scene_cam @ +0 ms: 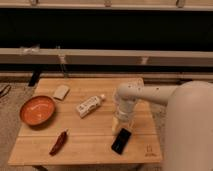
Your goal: Push the eraser across the table
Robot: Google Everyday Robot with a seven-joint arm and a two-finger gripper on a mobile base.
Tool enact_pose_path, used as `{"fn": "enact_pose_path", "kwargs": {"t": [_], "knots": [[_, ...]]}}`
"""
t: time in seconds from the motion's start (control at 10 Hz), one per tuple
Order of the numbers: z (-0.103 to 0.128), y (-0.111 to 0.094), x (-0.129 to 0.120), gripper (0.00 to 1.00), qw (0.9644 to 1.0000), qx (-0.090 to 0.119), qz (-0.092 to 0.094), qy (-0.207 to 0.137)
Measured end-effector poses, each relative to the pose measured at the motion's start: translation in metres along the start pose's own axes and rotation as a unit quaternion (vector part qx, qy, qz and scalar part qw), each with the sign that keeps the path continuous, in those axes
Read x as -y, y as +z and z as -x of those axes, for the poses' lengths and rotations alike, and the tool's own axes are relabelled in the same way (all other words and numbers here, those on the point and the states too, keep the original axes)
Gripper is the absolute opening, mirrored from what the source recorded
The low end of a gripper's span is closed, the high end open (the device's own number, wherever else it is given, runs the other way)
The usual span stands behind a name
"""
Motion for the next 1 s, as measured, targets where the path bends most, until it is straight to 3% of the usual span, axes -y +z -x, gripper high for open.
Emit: {"fn": "enact_pose_path", "kwargs": {"t": [0.4,0.7,1.0], "knots": [[-0.010,0.007,-0.035,0.65,0.9995,-0.021,0.019,-0.012],[-0.014,-0.004,-0.052,0.65,0.9995,-0.008,0.029,-0.006],[-0.013,-0.005,-0.054,0.65,0.9995,-0.005,0.030,-0.005]]}}
